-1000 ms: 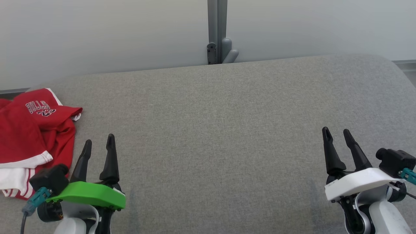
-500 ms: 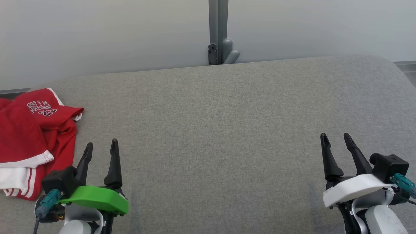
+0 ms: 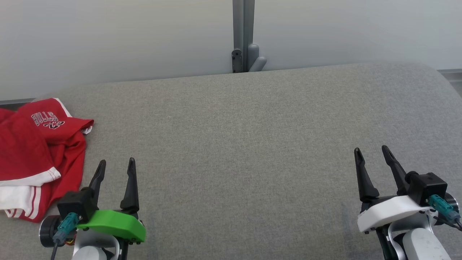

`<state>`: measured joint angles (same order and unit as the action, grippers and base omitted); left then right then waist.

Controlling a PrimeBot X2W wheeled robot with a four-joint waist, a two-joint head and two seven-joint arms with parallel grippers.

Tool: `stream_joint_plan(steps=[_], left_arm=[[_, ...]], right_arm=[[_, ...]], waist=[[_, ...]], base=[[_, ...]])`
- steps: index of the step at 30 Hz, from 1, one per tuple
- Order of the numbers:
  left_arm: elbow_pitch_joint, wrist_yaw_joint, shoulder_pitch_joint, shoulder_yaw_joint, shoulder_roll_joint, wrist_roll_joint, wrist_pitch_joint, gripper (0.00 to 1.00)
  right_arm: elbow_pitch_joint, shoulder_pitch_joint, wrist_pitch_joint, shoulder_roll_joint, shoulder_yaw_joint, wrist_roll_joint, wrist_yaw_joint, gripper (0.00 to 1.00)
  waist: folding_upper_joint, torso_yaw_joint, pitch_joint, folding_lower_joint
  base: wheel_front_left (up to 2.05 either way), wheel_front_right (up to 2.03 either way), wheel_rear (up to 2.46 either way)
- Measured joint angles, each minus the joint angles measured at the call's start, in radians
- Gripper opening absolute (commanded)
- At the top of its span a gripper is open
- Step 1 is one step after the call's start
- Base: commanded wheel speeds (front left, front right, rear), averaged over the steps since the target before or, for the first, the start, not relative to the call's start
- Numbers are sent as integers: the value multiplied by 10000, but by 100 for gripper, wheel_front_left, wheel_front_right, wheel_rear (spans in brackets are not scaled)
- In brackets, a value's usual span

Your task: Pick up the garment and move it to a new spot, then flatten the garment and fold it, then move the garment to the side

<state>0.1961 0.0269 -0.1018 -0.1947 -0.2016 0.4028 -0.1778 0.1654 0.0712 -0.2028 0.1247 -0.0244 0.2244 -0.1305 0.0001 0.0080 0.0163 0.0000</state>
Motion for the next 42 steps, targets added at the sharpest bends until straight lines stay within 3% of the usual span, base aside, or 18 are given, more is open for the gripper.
stream_joint_plan(steps=[20,42], left_arm=[[318,113,-17,-151,-42,-539,-171,100],[441,127,-65,-263,-90,-604,-247,100]], right_arm=[[-100,-155,-447,-194,347,-1482,0,100],[98,-193,-594,-368,458,-1492,-2,100]], waist=[[0,24,67,0],[0,57,85,0]], base=[[0,0,0],[0,0,0]])
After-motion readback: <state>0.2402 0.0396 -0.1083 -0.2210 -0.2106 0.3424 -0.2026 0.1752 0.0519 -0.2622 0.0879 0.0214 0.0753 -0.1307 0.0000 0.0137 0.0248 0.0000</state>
